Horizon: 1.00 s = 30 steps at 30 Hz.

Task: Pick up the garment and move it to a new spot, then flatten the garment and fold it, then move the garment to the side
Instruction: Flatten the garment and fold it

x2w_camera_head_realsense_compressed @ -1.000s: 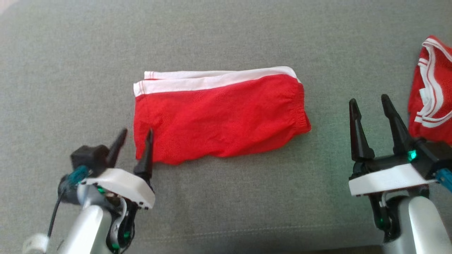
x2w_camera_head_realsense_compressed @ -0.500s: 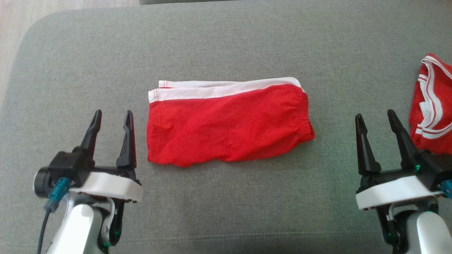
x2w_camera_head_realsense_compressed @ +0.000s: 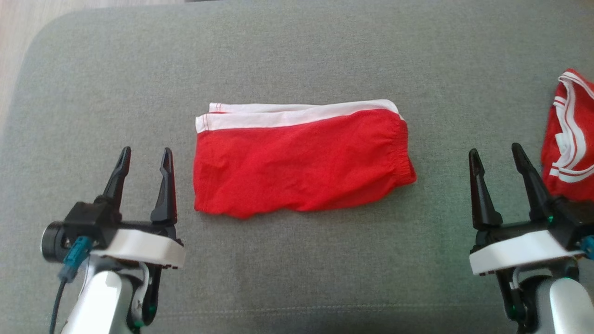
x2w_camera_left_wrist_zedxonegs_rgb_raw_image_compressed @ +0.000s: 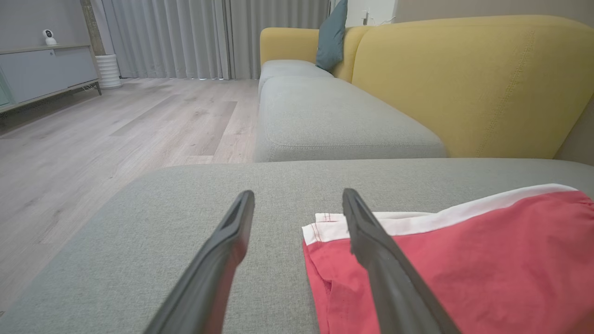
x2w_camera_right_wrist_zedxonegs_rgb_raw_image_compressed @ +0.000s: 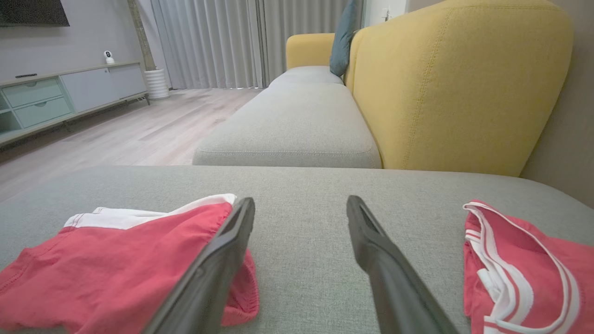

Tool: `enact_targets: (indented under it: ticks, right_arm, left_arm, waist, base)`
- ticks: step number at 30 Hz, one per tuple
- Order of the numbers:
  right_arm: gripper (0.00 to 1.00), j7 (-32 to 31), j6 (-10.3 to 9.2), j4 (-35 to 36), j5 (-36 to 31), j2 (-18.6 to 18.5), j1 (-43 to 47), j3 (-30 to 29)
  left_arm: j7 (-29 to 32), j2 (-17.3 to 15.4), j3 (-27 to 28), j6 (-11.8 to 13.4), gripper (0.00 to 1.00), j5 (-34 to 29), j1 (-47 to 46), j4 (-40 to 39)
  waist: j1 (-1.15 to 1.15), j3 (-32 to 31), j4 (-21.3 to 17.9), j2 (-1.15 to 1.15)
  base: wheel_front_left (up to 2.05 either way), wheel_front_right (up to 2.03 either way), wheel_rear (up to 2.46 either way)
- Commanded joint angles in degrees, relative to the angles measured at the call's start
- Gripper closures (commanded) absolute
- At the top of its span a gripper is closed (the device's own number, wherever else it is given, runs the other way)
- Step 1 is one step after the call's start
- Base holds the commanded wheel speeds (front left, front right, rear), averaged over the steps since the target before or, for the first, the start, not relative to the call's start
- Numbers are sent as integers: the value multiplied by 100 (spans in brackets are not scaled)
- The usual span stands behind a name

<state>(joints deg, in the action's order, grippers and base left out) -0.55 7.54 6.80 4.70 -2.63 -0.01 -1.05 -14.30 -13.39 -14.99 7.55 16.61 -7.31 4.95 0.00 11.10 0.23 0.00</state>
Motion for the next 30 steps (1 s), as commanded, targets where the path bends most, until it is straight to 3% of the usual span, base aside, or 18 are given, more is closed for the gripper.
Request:
enact_targets:
  ticks: [1, 15, 21, 27, 28, 30]
  right_arm:
    - [0, -35, -5, 238, -73, -25, -108, 104]
    - [0, -1256, -5, -574, -72, -192, -1162, 947]
    - [0, -1706, -5, -1100, -114, -266, -1556, 685]
    - [0, -2226, -5, -1527, 320, -377, -1752, 675]
    - [21, -2322, -5, -1576, 426, -388, -1776, 694]
    - [92, -2474, -5, -1609, 652, -417, -1806, 762]
  left_arm:
    - [-69, -67, 248, -12, 0, -93, -156, -222]
    - [-70, 160, 128, -258, 0, -286, -653, -272]
    - [-70, 296, 129, -397, 0, -372, -844, -226]
    - [-70, 384, 198, -506, 0, -481, -988, -195]
    - [-70, 399, 212, -523, 0, -494, -998, -190]
    - [-70, 427, 246, -555, 0, -517, -1010, -180]
  waist:
    - [0, 37, 24, 0]
    - [0, 782, 461, 0]
    - [0, 1032, 640, 0]
    - [0, 1195, 687, 0]
    - [0, 1206, 686, 0]
    - [0, 1219, 679, 0]
  base:
    - [0, 0, 0]
    - [0, 0, 0]
    - [0, 0, 0]
    - [0, 0, 0]
    - [0, 0, 0]
    - [0, 0, 0]
